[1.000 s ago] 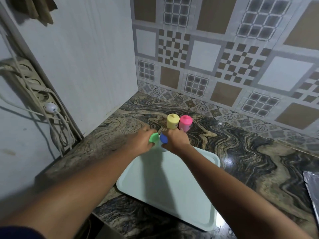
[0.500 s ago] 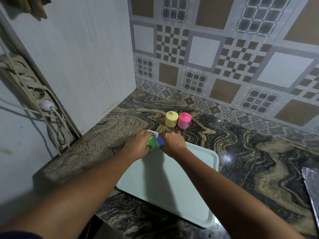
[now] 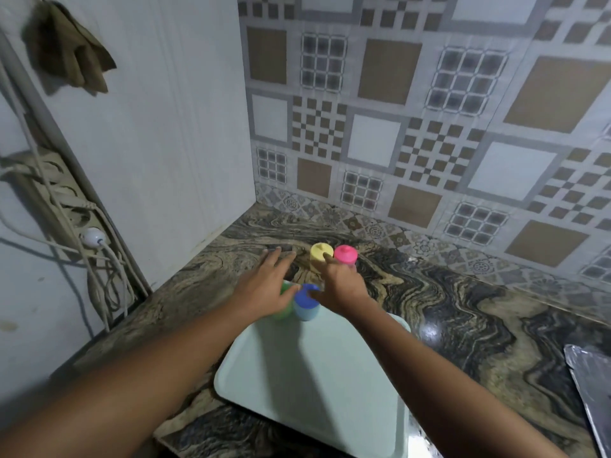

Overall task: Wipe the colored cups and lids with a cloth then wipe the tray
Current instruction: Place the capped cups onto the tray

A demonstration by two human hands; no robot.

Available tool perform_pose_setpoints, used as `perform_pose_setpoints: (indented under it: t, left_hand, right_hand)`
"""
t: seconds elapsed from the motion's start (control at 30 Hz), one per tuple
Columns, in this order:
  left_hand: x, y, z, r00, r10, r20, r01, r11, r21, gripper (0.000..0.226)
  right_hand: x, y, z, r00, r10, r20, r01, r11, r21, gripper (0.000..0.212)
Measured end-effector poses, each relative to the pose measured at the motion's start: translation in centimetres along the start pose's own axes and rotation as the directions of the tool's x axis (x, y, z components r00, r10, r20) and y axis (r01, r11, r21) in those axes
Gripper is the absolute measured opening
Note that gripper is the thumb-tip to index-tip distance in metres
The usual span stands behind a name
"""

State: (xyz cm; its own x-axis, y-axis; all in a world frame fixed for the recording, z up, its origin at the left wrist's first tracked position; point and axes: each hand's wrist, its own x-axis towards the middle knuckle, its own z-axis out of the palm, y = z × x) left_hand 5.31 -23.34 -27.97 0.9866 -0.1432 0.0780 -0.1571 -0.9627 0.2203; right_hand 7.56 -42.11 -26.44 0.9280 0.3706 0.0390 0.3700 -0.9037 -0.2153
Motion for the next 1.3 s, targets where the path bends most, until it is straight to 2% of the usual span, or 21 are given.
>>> perform_pose_setpoints:
  t: [0.13,0.27,0.53,0.7,0.87,1.0,1.13,1.3]
  left_hand:
    - [3.7,1.6,-1.5,0.998,0.029,-0.054,-0.031,0.999,-0.033,0.07]
    - [7.9,3.4,-0.7,0.999,0.034,-0.031,-0.035,0.999,-0.032,0.073]
    - [15.0,4.3,3.8,0.975,-0.049,0.216,0.034,0.997,0.073,0.094]
    - [17.0,3.4,7.1,0.941,-0.01,0.339,0.018,1.0,-0.021,0.096]
    - [17.2,3.3,8.1,0.972,0.017,0.235,0.016,0.991,-0.135,0.078]
    - [16.8,3.4,8.3,0.979,0.026,0.204,0.012,0.983,-0.181,0.072]
    - [16.8,3.5,7.6,0.986,0.024,0.164,0.012,0.977,-0.213,0.069]
    - [16.4,4.9,4.3,0.996,0.058,0.07,-0.037,0.963,-0.266,0.066]
  right_hand:
    - [1.5,2.6,-2.6,0.993,0.093,-0.075,-0.088,0.994,0.06,0.051]
    - [3.5,5.3,-3.1,0.986,0.162,-0.042,-0.159,0.985,0.072,0.051]
    - [8.8,9.5,1.8,0.97,0.199,0.142,-0.2,0.98,-0.009,0.09]
    - [9.9,11.1,4.0,0.972,0.161,0.171,-0.168,0.985,0.026,0.087]
    - [9.9,11.4,4.4,0.993,0.111,0.049,-0.117,0.981,0.152,0.059]
    - [9.7,11.0,4.5,0.99,0.138,0.042,-0.144,0.97,0.197,0.041]
    - [9.7,10.7,4.1,0.987,0.158,0.025,-0.159,0.959,0.233,0.036]
    - [9.1,10.6,0.5,0.982,0.172,-0.083,-0.144,0.953,0.265,0.043]
